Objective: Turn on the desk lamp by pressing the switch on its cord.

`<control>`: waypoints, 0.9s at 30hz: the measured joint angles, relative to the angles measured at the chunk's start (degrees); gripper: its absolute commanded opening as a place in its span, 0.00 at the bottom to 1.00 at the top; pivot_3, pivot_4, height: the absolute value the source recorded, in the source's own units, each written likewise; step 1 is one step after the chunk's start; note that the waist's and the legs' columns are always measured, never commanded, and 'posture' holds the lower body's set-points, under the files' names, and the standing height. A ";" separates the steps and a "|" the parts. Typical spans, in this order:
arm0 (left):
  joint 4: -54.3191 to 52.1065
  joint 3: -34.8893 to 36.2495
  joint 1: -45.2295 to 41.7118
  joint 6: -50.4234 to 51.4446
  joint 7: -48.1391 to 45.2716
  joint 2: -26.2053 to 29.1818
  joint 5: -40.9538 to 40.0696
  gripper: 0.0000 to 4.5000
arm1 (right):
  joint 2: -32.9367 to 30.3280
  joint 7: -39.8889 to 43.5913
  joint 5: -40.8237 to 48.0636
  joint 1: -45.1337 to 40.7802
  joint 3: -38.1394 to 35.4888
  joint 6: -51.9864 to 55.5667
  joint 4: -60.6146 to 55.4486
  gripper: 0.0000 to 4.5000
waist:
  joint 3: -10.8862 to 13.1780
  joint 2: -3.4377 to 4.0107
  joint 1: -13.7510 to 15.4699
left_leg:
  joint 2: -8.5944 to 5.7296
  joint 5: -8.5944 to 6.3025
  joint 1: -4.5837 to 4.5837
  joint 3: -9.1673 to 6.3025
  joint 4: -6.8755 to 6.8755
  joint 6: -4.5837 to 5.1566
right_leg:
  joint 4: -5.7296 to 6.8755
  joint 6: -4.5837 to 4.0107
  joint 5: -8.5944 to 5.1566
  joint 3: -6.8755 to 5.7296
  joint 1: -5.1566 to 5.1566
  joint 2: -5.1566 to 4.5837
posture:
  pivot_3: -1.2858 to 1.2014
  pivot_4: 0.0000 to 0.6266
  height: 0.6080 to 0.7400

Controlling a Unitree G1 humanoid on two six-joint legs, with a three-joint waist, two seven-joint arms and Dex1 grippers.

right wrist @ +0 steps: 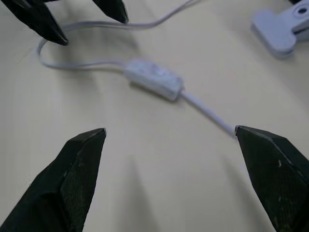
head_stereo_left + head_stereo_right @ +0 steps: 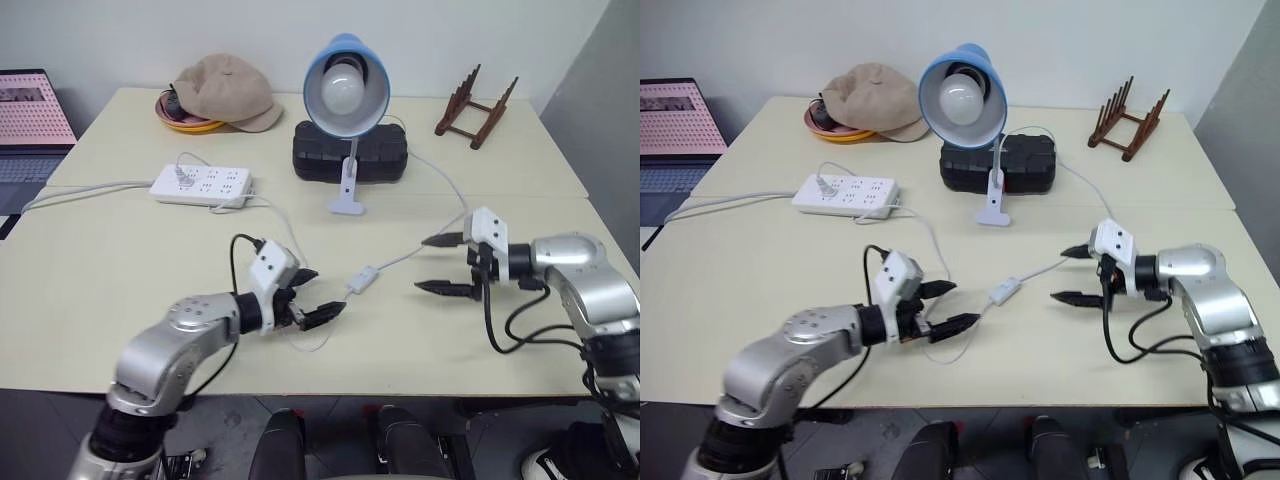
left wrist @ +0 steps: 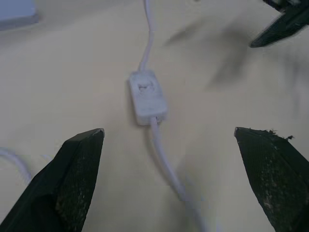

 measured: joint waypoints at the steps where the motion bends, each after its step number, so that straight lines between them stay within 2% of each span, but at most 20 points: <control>1: 0.76 -0.06 -0.21 -0.19 0.46 -0.59 0.38 1.00 | 0.03 -0.49 0.39 0.51 -0.29 0.55 -0.87 1.00 | 0.00 -0.01 -0.05 | 0.00 0.00 0.03 0.00 0.02 0.00 | 0.01 0.01 0.00 0.00 0.02 0.01 | 0.52 0.24 1.00; 5: 8.93 -2.75 -3.02 -3.53 1.98 -3.98 4.61 1.00 | 0.16 -6.30 2.58 5.14 -4.21 6.01 -8.16 1.00 | -0.01 0.01 -0.72 | 0.02 0.12 0.15 0.04 0.09 0.16 | -0.03 -0.27 0.11 0.10 0.07 0.07 | 0.52 0.24 1.00; 8: 15.61 -4.89 -5.62 -7.09 1.04 -6.40 6.96 0.91 | 1.11 -10.25 3.03 9.50 -6.90 7.40 -11.61 1.00 | -0.06 0.00 -0.40 | 0.00 0.20 0.17 0.03 0.10 0.28 | -0.03 -0.30 0.11 0.08 0.13 0.07 | 0.52 0.24 1.00; 12: 20.92 -4.88 -8.20 -10.08 -1.61 -8.20 7.83 0.72 | 1.96 -13.81 3.64 15.03 -8.34 9.70 -14.81 1.00 | -0.14 0.03 -0.10 | -0.05 0.20 0.07 0.09 0.10 0.28 | -0.11 -0.25 0.13 0.12 0.12 0.00 | 0.52 0.24 1.00; 13: 21.11 -4.86 -8.30 -10.26 -1.93 -7.97 8.18 0.66 | 1.95 -14.60 3.82 15.15 -9.31 10.25 -15.36 1.00 | -0.14 0.04 -0.22 | -0.05 0.20 0.06 0.10 0.09 0.28 | -0.13 0.01 0.28 0.13 0.12 0.00 | 0.52 0.24 1.00; 22: 21.51 -5.05 -7.80 -10.32 -5.44 -7.71 8.78 0.26 | 2.60 -18.33 5.34 14.93 -10.97 10.63 -16.13 1.00 | -0.14 0.04 -0.30 | -0.02 0.20 0.07 0.06 0.04 0.28 | -0.14 0.01 0.28 0.09 0.09 0.03 | 0.52 0.24 1.00; 27: 20.19 -5.07 -6.46 -10.87 -5.75 -7.36 9.09 0.24 | 2.43 -18.48 5.46 13.94 -10.96 10.64 -15.95 1.00 | -0.14 0.04 -0.29 | -0.02 0.20 0.07 0.05 0.04 0.28 | -0.13 0.01 0.27 0.08 0.10 0.03 | 0.52 0.24 1.00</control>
